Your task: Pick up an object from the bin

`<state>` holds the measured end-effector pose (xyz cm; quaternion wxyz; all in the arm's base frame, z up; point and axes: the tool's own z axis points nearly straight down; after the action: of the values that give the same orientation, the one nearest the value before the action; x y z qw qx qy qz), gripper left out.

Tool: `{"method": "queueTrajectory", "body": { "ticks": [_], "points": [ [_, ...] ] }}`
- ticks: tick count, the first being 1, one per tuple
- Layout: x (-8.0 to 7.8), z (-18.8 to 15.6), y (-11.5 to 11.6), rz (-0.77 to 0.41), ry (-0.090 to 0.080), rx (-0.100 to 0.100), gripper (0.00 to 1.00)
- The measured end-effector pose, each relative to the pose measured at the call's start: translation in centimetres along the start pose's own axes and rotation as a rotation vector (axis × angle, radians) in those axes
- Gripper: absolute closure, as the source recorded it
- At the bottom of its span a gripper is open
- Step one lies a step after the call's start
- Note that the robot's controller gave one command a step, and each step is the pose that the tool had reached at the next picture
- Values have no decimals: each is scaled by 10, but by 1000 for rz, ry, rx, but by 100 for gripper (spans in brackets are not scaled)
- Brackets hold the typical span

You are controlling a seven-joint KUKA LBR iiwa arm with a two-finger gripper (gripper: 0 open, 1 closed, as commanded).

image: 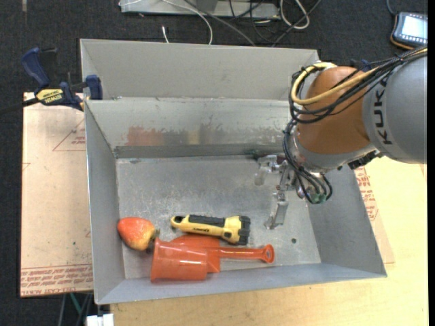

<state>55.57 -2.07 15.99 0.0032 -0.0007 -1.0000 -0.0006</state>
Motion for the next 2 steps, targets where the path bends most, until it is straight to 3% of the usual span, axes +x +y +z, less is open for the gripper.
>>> {"method": "queueTrajectory", "body": {
  "ticks": [1,2],
  "points": [
    [-2,-4,0,-1,-7,1,0],
    [25,88,69,-85,45,7,0]
  ]
}}
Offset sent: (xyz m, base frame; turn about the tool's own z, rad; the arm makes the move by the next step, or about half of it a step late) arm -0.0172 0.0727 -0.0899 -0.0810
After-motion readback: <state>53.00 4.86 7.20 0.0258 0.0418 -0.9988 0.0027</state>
